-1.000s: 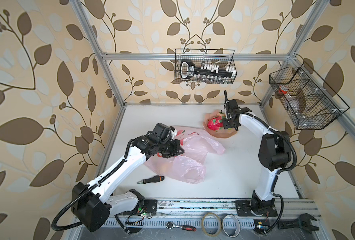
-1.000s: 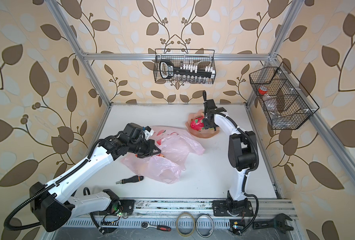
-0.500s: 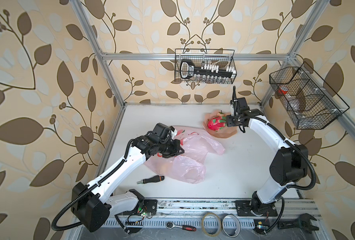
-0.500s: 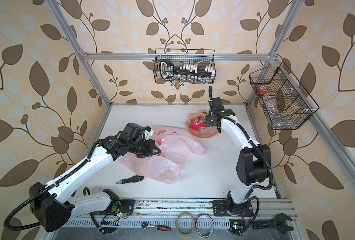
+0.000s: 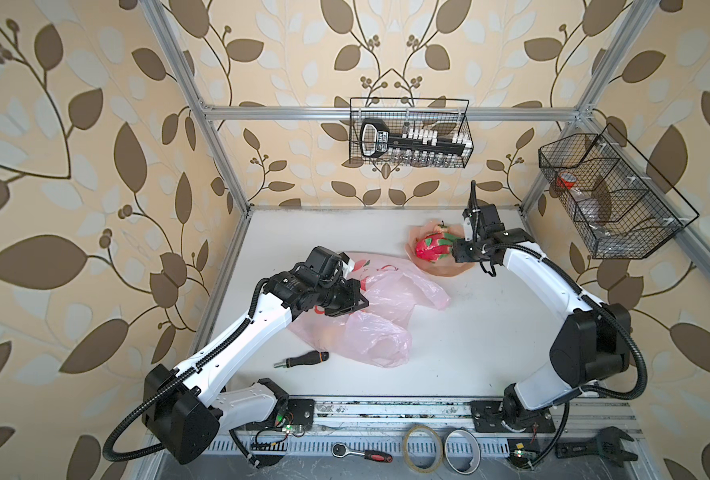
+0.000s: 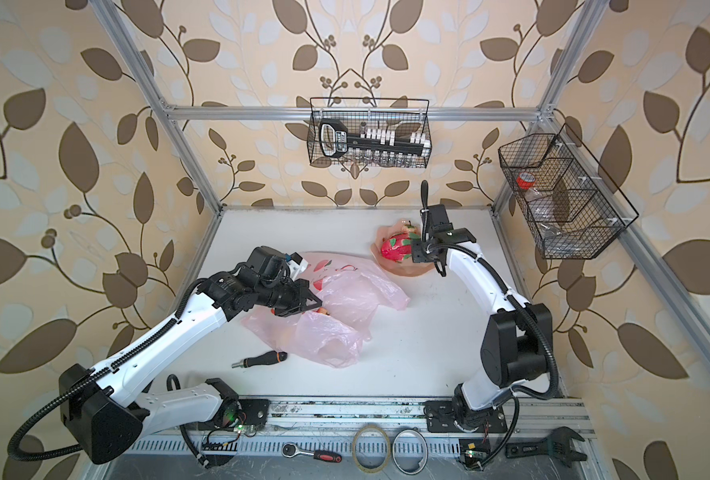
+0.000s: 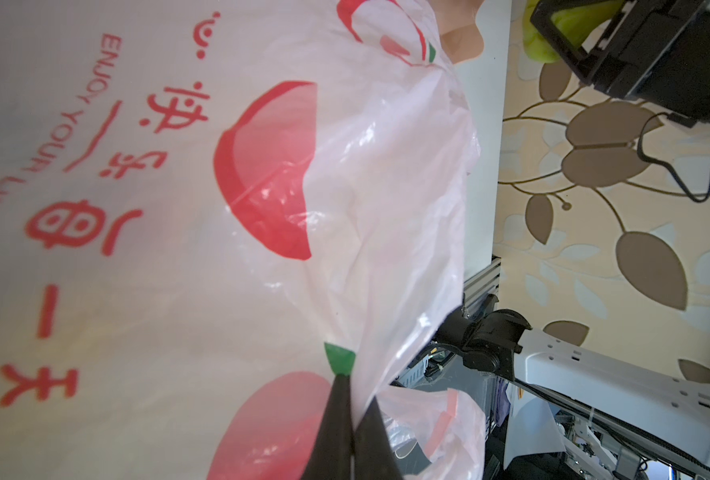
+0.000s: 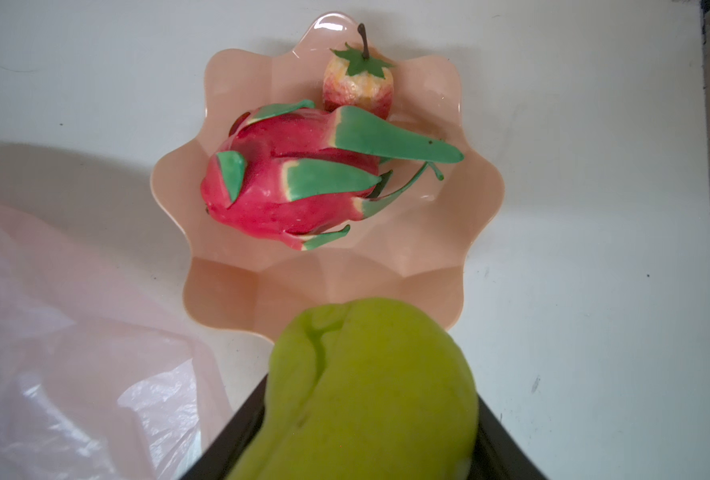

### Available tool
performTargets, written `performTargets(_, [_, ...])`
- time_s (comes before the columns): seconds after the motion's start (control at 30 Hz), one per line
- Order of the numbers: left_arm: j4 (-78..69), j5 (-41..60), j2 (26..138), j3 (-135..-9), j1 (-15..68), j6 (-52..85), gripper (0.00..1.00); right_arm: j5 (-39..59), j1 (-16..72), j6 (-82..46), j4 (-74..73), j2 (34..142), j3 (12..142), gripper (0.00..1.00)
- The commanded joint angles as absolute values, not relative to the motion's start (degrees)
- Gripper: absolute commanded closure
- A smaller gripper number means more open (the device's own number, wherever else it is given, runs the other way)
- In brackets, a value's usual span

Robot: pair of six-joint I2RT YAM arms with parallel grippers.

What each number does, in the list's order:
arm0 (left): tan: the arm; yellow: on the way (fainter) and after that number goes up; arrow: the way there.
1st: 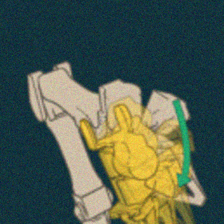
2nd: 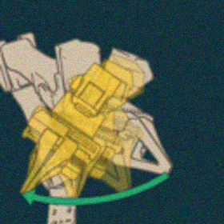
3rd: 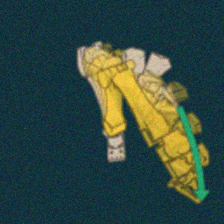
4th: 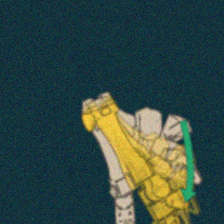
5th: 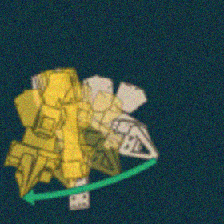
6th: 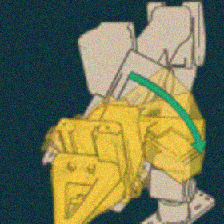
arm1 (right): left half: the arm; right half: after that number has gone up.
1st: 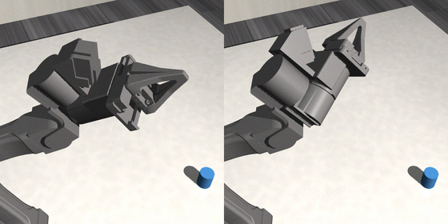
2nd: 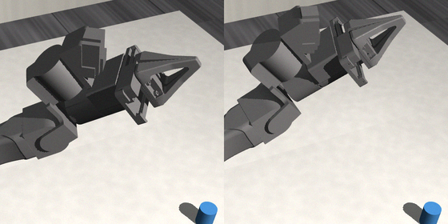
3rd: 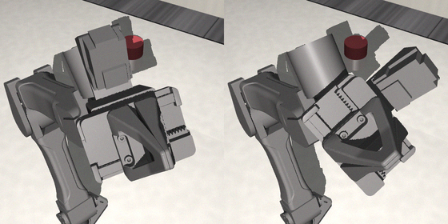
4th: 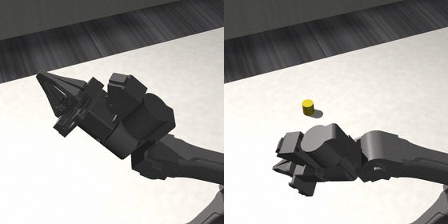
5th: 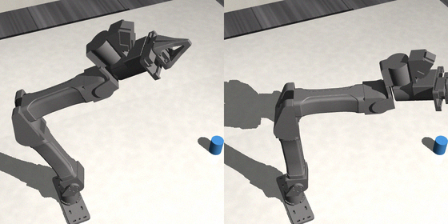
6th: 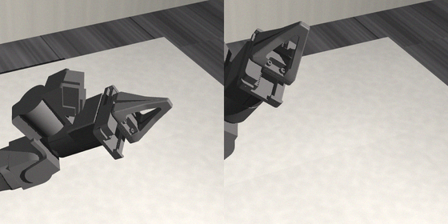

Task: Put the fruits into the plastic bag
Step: 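Close the right gripper on the green pear and lift it, then carry the green pear with the right gripper toward the bag mouth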

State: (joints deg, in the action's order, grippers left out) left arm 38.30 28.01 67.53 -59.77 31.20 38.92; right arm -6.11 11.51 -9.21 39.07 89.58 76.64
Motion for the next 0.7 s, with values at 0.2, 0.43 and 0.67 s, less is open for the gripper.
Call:
performTargets(0.2, [37.20, 28.56, 67.49, -60.46, 31.68, 38.06, 1.00, 3.22, 9.87, -17.12, 33.91, 76.55, 63.29, 0.53])
performTargets(0.43, [36.65, 28.78, 68.79, -61.13, 31.70, 37.96, 1.00, 12.17, 8.11, -23.46, 29.53, 67.52, 52.56, 0.53])
performTargets(0.67, [36.30, 29.00, 69.69, -61.52, 31.70, 37.77, 1.00, 18.93, 6.90, -30.08, 26.28, 59.15, 42.56, 0.53])
